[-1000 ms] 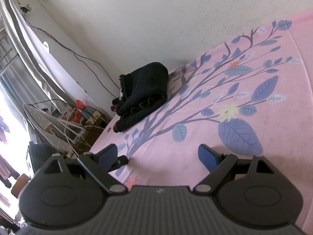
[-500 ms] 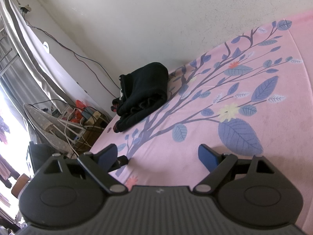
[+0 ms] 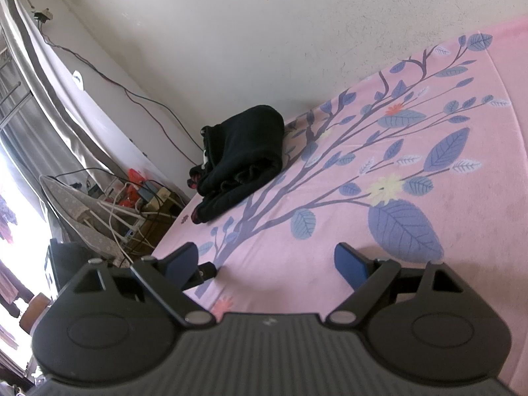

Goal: Fold small clothes

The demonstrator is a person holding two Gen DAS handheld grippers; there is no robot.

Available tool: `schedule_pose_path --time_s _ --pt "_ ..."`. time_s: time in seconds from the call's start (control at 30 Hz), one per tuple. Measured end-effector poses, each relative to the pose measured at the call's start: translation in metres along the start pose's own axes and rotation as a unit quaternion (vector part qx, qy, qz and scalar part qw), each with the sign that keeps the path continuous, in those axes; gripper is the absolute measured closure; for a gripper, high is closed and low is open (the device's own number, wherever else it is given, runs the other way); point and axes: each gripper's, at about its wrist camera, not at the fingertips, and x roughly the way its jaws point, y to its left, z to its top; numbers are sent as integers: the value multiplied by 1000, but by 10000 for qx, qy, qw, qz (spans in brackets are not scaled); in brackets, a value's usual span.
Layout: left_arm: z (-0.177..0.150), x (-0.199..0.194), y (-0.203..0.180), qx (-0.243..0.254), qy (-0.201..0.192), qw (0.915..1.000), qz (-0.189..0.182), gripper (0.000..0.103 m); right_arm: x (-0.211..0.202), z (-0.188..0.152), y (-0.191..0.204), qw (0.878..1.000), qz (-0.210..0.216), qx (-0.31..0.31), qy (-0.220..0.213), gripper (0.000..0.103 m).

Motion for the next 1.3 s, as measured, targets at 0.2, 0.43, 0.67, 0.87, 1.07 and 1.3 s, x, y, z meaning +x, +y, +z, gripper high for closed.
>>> schedule_pose_path --time_s 0.2,0.43,0.67,0.87,1.07,1.3 --pt "0 0 0 0 0 10000 0 0 0 0 0 10000 -1 0 -1 22" --pt "0 0 0 0 0 10000 0 0 0 0 0 10000 -3 -1 -2 22" --pt "0 0 0 0 0 10000 0 0 -1 0 0 10000 -5 0 -4 22" --pt "0 0 0 1 1 10000 0 0 -3 -1 1 9999 -102 34 -80 22" --pt "0 0 0 1 1 10000 1 0 -8 -2 4 9993 -295 78 -237 22" --pt "0 0 0 0 1 10000 1 0 -7 -2 0 9990 -326 108 -287 22"
